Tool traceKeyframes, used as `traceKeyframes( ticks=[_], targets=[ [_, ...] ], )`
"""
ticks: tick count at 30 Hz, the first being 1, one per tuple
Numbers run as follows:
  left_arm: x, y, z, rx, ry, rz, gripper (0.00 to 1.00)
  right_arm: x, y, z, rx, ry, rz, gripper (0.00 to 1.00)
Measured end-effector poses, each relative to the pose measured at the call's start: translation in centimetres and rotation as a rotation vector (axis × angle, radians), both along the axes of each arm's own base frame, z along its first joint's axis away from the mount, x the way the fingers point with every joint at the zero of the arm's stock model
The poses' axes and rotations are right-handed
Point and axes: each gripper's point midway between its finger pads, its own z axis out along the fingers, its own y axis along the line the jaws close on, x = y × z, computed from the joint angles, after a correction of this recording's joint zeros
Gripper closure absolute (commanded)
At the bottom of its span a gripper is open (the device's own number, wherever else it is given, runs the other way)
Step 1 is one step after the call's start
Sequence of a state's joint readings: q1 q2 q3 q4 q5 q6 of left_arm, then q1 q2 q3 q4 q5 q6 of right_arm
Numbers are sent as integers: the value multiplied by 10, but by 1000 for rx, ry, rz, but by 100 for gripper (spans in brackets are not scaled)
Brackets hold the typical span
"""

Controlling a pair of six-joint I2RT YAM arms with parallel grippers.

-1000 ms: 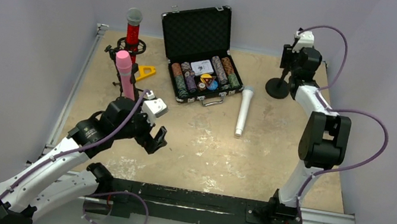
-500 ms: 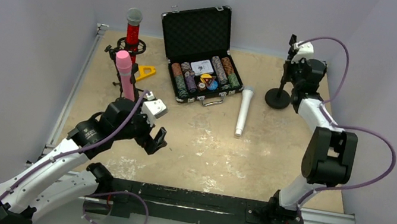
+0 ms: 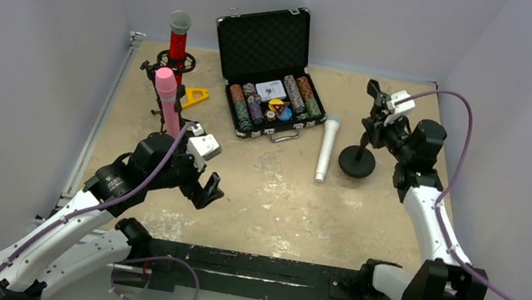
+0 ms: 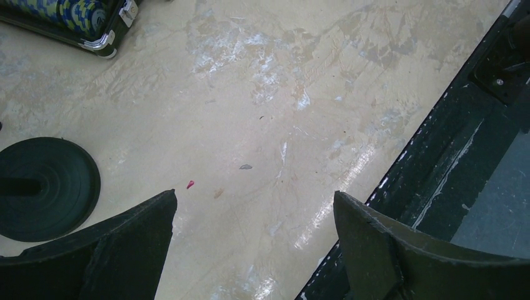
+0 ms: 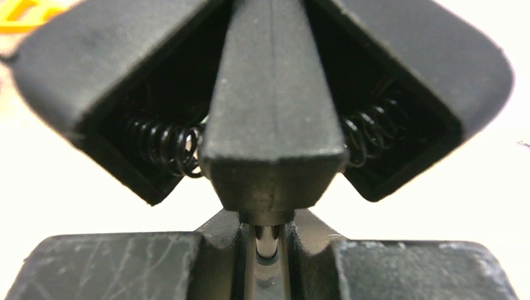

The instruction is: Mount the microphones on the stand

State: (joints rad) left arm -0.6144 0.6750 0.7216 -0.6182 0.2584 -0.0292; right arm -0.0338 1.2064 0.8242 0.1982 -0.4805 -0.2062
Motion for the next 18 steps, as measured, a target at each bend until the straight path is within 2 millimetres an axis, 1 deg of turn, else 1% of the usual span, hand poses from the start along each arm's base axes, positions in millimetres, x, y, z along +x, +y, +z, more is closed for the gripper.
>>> traceKeyframes(
  ticks=[3,7,11,13,15,17,18],
  targets=[
    [-1,0,2,-9,-7,-5,1,-29,12,-6,13,22,69,99],
    [-3,-1,5,-18,-11,-12,1,-59,23,-16,15,43,141,99],
    [-4,-2,6,-25,-14,-19,1,-84,33,-29,18,69,208,98],
    [-5,-2,6,-26,-14,-21,1,-92,36,-36,24,87,233,96],
    [-5,-2,6,-27,-13,-22,1,-97,39,-38,28,89,254,89],
    [-5,-2,7,-28,-14,-22,1,-101,42,-39,21,78,277,79],
    [-5,-2,7,-28,-14,-22,1,-103,42,-39,16,73,282,70]
  ],
)
